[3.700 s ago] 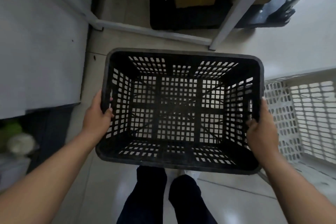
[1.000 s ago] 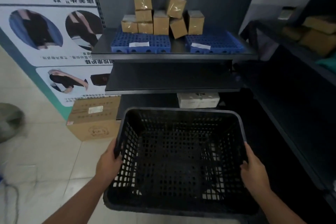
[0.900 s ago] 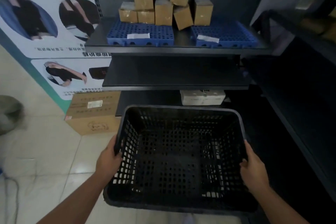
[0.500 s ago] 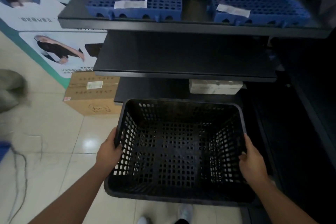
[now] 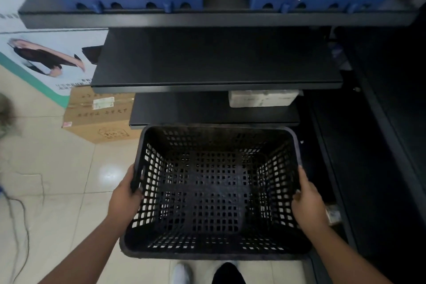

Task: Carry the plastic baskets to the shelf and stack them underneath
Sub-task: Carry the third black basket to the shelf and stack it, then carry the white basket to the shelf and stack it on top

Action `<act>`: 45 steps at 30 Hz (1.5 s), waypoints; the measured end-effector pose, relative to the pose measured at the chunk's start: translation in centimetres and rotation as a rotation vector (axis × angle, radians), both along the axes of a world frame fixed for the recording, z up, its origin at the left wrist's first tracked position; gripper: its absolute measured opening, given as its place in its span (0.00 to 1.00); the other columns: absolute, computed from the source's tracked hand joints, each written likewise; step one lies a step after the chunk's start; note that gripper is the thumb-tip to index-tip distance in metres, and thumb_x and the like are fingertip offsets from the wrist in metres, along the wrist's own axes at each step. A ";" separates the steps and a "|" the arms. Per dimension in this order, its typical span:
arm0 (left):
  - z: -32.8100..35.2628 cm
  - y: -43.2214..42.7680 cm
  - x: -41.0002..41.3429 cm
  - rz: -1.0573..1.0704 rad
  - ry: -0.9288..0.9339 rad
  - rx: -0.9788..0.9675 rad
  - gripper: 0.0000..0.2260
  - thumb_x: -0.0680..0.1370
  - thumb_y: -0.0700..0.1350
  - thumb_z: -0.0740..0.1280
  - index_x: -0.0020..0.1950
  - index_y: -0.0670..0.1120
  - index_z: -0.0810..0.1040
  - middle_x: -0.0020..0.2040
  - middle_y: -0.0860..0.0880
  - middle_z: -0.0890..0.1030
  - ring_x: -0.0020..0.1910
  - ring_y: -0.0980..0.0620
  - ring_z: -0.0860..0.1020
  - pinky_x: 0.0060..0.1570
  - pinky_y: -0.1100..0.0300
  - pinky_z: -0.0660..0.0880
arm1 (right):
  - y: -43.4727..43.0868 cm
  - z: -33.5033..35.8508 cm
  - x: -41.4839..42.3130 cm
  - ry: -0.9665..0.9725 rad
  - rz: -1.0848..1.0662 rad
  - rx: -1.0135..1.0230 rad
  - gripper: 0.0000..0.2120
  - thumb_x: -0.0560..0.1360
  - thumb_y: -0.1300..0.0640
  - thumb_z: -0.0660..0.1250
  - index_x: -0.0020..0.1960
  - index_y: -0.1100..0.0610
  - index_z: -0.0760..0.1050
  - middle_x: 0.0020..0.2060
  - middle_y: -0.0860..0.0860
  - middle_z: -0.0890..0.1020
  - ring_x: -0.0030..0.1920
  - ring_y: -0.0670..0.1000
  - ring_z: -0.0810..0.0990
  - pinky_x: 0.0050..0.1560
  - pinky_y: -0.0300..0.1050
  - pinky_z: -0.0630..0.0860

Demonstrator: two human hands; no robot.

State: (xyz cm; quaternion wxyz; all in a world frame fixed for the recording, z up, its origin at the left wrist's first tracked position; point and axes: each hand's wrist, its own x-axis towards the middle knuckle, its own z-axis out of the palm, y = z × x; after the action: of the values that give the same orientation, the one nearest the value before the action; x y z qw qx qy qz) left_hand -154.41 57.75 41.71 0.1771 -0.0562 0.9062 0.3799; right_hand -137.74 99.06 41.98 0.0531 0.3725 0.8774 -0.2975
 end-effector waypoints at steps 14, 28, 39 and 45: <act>0.0 1.3 0.9 0.020 -0.017 -0.010 0.28 0.77 0.36 0.63 0.68 0.65 0.66 0.42 0.53 0.83 0.42 0.47 0.82 0.39 0.53 0.74 | 1.2 0.5 0.2 0.007 -0.002 -0.003 0.40 0.74 0.68 0.61 0.78 0.44 0.49 0.58 0.56 0.75 0.46 0.50 0.74 0.46 0.47 0.74; 0.0 1.1 0.8 0.031 0.015 -0.052 0.32 0.76 0.36 0.66 0.66 0.71 0.66 0.45 0.54 0.84 0.40 0.48 0.82 0.39 0.53 0.74 | 1.4 1.0 0.5 0.033 0.020 -0.074 0.37 0.77 0.65 0.60 0.78 0.43 0.48 0.62 0.53 0.74 0.48 0.48 0.76 0.47 0.47 0.75; 6.4 0.4 -1.4 -0.197 0.189 -0.259 0.36 0.71 0.48 0.77 0.77 0.48 0.65 0.73 0.43 0.71 0.71 0.42 0.69 0.67 0.43 0.67 | 1.1 5.7 0.3 0.082 0.138 0.159 0.33 0.76 0.48 0.66 0.77 0.49 0.58 0.77 0.56 0.58 0.76 0.60 0.55 0.73 0.57 0.60; 13.9 2.7 -2.2 -0.408 0.401 -0.239 0.36 0.71 0.52 0.76 0.76 0.50 0.66 0.74 0.45 0.70 0.71 0.43 0.68 0.69 0.45 0.65 | -1.2 11.9 3.5 0.183 0.073 0.152 0.37 0.74 0.40 0.65 0.78 0.47 0.53 0.78 0.51 0.55 0.78 0.55 0.50 0.76 0.55 0.53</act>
State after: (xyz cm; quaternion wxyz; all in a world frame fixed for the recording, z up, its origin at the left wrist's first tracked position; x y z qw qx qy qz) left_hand -156.59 60.42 55.59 0.0594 0.1825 0.9539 0.2308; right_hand -134.22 97.85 53.87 -0.0447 0.3146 0.9117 -0.2606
